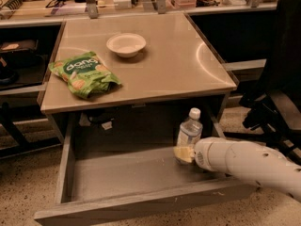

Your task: Place blue plastic bottle into top drawer

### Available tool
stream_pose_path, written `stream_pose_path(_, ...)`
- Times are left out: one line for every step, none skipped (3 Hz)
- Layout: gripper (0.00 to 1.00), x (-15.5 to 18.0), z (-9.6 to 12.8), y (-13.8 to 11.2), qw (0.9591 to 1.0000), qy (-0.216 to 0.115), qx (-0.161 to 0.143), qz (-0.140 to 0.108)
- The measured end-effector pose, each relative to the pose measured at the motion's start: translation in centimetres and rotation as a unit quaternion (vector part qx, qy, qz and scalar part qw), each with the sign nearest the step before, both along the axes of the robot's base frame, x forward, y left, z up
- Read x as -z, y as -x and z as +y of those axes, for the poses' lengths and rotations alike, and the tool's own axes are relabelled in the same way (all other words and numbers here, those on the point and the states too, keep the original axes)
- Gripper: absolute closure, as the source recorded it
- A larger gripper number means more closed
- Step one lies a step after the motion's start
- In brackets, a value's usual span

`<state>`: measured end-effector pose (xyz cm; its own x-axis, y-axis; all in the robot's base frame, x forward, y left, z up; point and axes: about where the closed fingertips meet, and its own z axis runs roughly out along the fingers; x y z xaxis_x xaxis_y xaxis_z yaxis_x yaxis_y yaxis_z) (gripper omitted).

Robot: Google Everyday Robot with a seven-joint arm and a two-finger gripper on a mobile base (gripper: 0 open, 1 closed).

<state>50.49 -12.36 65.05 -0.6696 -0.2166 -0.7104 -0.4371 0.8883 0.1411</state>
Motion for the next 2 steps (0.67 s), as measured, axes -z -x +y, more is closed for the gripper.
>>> stream_pose_path(1.00, 0.08, -0.18, -0.95, 0.9995, -0.011, 0.010, -0.029)
stream_pose_path(1.00, 0.35, -0.53, -1.48, 0.9984, -0.021, 0.022, -0.048)
